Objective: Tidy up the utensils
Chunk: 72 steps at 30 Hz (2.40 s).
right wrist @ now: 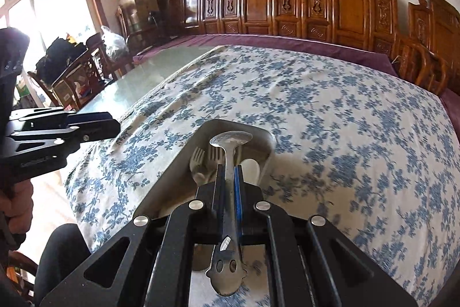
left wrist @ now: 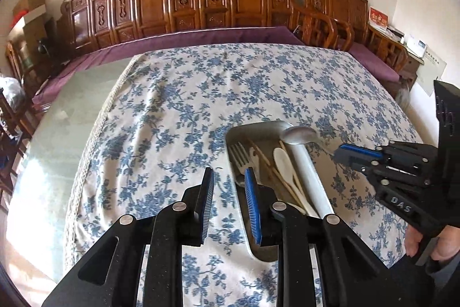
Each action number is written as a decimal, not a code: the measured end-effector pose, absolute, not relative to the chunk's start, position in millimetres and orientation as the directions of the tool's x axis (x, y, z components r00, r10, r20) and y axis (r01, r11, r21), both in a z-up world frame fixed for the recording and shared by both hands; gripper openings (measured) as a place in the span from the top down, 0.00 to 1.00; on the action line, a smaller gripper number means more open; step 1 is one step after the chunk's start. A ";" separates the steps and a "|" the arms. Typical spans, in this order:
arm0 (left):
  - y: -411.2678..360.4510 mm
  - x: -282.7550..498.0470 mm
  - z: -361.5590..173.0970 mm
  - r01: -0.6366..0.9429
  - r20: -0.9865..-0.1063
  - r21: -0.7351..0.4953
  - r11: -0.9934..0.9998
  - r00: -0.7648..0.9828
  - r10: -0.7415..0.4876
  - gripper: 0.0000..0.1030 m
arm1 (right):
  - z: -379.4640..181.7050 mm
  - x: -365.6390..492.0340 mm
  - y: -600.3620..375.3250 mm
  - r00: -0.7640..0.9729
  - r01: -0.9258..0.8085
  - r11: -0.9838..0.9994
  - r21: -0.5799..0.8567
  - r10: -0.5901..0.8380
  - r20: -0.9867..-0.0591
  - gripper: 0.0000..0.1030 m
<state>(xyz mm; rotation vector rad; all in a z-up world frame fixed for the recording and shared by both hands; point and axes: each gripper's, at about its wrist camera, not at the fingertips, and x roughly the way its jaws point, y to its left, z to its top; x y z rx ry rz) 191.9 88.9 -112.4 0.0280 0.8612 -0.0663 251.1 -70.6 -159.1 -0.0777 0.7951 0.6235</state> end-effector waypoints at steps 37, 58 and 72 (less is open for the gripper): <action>123.4 175.9 -128.9 0.017 -0.776 -0.023 1.000 0.630 -0.028 0.77 | -202.9 262.7 -18.2 0.513 -0.483 0.857 0.179 0.442 -0.735 0.67; 52.2 136.9 -100.6 0.063 -0.713 -0.008 0.998 0.700 -0.050 0.08 | -116.4 174.6 -155.9 0.731 -0.317 0.941 0.117 0.321 -0.603 0.03; 9.1 103.7 -82.7 0.091 -0.679 -0.024 0.996 0.729 -0.083 0.08 | -91.4 124.4 -202.1 0.794 -0.211 0.971 0.111 0.237 -0.560 0.03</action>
